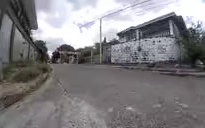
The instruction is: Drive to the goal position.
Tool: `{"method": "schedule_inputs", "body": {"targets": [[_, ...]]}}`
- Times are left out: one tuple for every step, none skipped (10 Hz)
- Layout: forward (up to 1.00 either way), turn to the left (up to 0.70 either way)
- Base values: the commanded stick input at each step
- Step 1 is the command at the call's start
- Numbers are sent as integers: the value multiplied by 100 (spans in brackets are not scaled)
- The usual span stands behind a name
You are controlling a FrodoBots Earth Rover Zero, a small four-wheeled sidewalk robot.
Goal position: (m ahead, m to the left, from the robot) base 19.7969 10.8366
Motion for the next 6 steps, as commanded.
{"method": "schedule_inputs", "body": {"targets": [[100, 4], [100, 4], [100, 4], [100, 4], [100, 4], [100, 4]]}}
